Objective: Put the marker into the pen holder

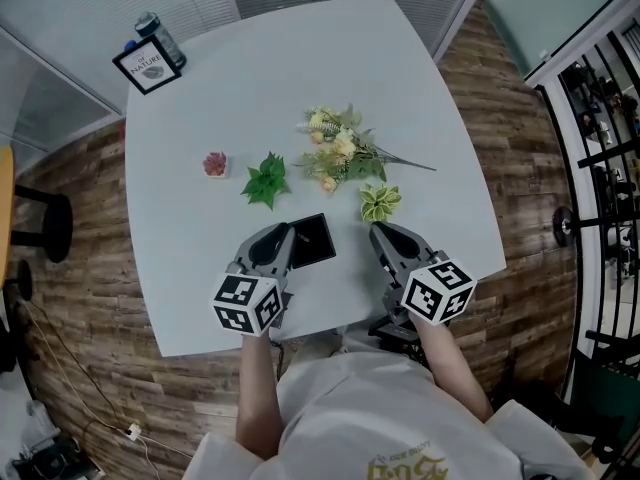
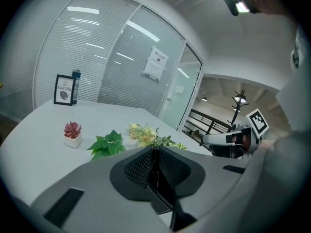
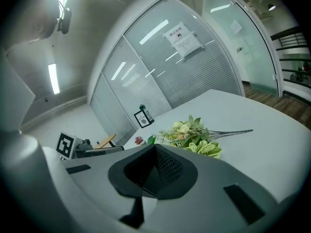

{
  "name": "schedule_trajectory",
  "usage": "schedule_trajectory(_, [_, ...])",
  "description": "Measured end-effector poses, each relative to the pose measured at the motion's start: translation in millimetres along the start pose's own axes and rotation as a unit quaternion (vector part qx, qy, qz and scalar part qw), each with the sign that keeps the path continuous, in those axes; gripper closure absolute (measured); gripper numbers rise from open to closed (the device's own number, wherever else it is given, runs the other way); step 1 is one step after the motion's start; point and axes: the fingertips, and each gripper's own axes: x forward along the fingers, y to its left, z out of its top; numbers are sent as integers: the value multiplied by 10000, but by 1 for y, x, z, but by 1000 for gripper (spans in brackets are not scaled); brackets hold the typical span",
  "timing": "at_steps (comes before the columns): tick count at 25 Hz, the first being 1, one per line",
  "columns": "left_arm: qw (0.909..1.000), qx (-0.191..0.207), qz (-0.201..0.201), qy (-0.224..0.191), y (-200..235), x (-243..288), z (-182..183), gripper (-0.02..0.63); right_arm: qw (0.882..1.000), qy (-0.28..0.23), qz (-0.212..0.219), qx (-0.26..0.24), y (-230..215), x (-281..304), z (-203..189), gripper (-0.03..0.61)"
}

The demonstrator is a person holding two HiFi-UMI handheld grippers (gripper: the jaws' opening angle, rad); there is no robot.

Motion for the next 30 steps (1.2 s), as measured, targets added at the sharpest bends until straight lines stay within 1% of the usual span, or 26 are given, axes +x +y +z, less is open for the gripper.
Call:
schedule_trajectory(6, [9997, 171, -2, 146, -7, 9, -8, 566, 10000, 52, 3, 45, -3, 1, -6, 561])
schedule_trajectory(11, [9990, 367, 118, 234, -7, 14, -13, 566, 9999, 71, 5, 117, -7, 2, -8, 561])
schedule_trajectory(19, [9982, 428, 364, 231, -2, 19, -20, 566, 9998, 99, 15, 151, -10, 4, -8, 561])
schedule_trajectory(22, [9979, 435, 464, 143, -2, 19, -21, 566, 9998, 125, 26, 150, -11, 5, -10, 561])
schedule_trajectory(27, [9973, 541, 488, 106, -1, 22, -20, 565, 9998, 141, 35, 168, -13, 6, -10, 561])
schedule_trajectory(30, [9963, 604, 590, 136, 2, 21, -20, 565, 9998, 137, 0, 112, -16, 5, -8, 561])
